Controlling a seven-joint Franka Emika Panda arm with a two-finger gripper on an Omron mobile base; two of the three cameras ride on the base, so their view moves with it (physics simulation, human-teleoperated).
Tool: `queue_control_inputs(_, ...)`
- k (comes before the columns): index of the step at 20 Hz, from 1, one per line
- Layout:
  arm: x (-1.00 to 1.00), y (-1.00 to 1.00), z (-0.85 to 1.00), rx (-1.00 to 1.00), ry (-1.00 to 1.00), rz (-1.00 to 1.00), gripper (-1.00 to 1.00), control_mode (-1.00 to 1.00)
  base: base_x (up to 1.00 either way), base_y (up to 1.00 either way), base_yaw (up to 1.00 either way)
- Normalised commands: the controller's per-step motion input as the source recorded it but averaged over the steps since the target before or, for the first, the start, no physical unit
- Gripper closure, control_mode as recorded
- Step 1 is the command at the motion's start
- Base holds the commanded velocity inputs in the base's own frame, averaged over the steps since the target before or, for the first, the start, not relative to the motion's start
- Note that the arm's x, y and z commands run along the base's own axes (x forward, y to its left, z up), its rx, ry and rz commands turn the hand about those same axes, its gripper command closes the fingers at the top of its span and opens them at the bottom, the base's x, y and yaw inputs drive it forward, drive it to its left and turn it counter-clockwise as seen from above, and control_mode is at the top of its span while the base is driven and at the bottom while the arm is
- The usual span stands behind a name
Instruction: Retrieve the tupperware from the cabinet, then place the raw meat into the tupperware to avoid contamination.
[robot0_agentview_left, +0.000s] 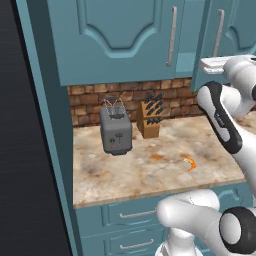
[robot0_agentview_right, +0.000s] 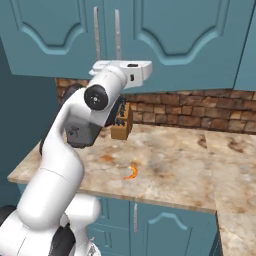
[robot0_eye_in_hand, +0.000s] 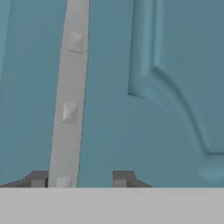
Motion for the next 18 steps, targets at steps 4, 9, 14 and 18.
queue_control_inputs(4, -0.54, -0.80, -0.01, 0.00, 0.08, -0.07, 1.00, -1.00, 0.00, 0.00, 0.00)
queue_control_inputs(9, -0.53, -0.81, -0.02, 0.00, 0.08, -0.07, 1.00, -1.00, 0.00, 0.00, 0.00)
queue_control_inputs(14, -0.47, -0.77, -0.03, 0.00, 0.09, -0.07, 1.00, -1.00, 0.00, 0.00, 0.00)
queue_control_inputs(18, -0.36, -0.63, -0.03, -0.01, 0.08, -0.06, 1.00, -1.00, 0.00, 0.00, 0.00)
